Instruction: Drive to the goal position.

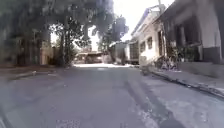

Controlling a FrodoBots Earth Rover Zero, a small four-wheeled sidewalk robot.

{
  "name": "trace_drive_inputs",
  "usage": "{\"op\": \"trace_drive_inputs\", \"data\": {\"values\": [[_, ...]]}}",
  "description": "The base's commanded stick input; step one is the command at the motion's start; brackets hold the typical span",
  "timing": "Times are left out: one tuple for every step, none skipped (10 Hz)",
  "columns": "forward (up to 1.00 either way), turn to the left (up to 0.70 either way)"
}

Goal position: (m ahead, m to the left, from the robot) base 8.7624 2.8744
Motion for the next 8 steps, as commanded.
{"op": "trace_drive_inputs", "data": {"values": [[1.00, -0.30], [1.00, 0.02], [1.00, 0.10], [1.00, 0.10], [1.00, 0.10], [1.00, 0.10], [1.00, 0.10], [1.00, 0.10]]}}
